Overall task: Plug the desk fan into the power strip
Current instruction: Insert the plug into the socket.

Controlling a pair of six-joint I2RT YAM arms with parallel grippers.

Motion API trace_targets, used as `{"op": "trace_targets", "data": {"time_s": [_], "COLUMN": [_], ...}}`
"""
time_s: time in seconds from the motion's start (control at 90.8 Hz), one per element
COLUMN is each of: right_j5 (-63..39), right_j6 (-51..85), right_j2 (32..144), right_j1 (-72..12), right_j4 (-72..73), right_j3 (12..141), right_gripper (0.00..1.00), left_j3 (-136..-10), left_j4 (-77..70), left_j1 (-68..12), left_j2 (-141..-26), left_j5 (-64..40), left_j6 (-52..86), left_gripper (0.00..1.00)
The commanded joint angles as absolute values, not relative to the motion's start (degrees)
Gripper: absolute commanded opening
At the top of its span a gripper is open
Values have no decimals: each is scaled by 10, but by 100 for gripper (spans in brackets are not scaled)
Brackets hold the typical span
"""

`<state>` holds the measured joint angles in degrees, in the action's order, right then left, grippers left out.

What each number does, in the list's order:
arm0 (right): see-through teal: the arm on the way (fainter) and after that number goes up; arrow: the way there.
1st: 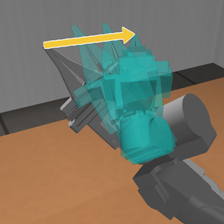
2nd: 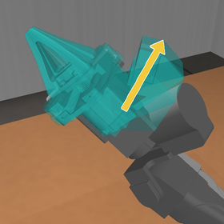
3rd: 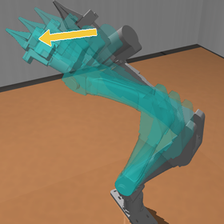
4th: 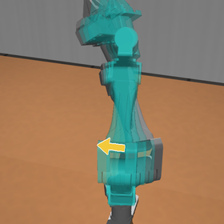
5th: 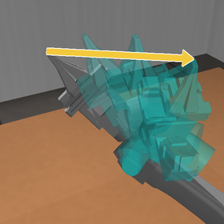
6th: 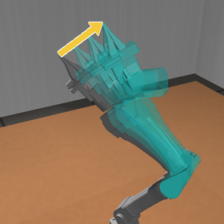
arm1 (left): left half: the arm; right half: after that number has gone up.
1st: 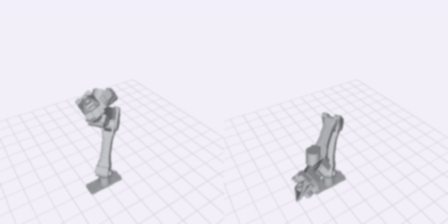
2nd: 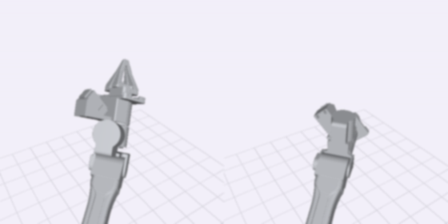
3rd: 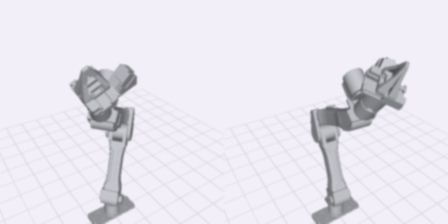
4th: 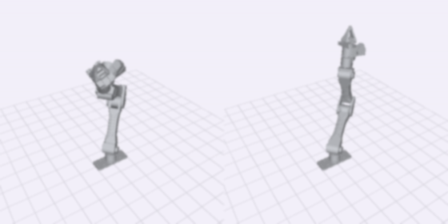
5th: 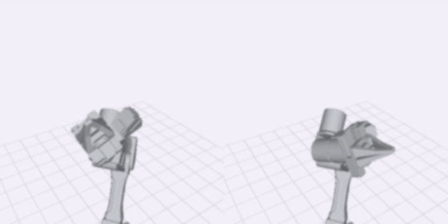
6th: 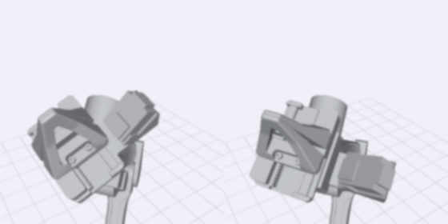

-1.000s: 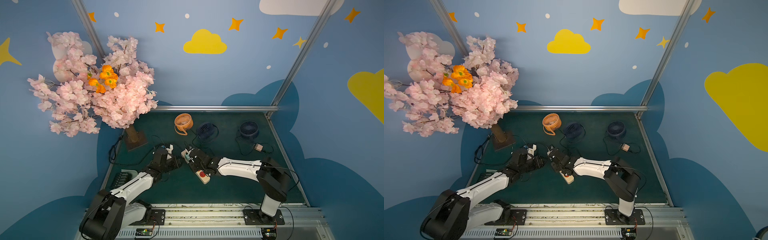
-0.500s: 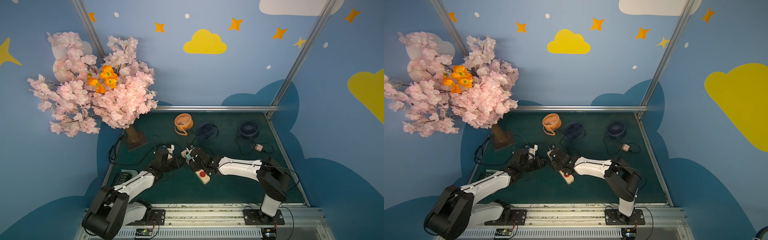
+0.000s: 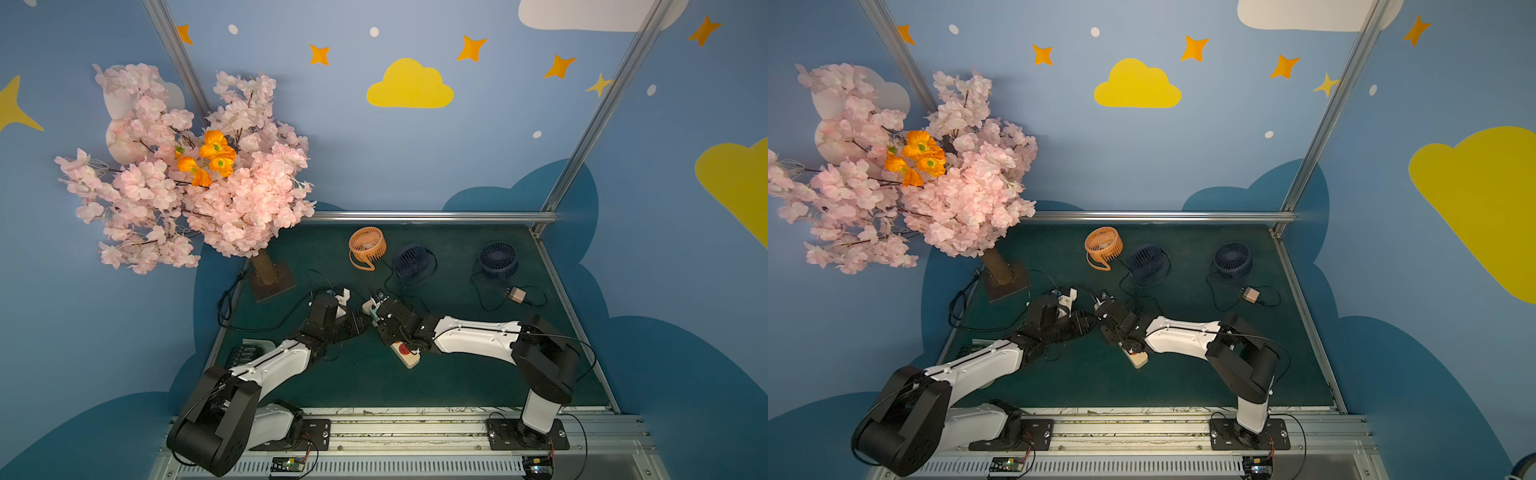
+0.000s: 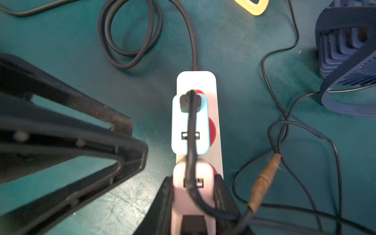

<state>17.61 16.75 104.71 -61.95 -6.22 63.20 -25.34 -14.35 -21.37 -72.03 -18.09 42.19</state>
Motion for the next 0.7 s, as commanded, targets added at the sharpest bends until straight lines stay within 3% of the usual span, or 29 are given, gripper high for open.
{"op": "trace_targets", "data": {"time_s": [0.0, 0.297, 0.694], "right_j5": [169, 166, 168], "right_j6": [184, 197, 224], "right_j2": [1127, 1164, 1093], "right_j1": [-590, -613, -613], "right_j4": [-309, -336, -325], "right_j3": [544, 562, 605], "right_gripper": [0, 0, 0], "left_j3": [-266, -263, -263], "left_j4": [-155, -158, -147], "left_j1": [-212, -213, -212], "left_j2": [-721, -716, -700], "left_j5": [-188, -185, -184], "left_j6": [413, 413, 399], "left_gripper": [42, 41, 42]}}
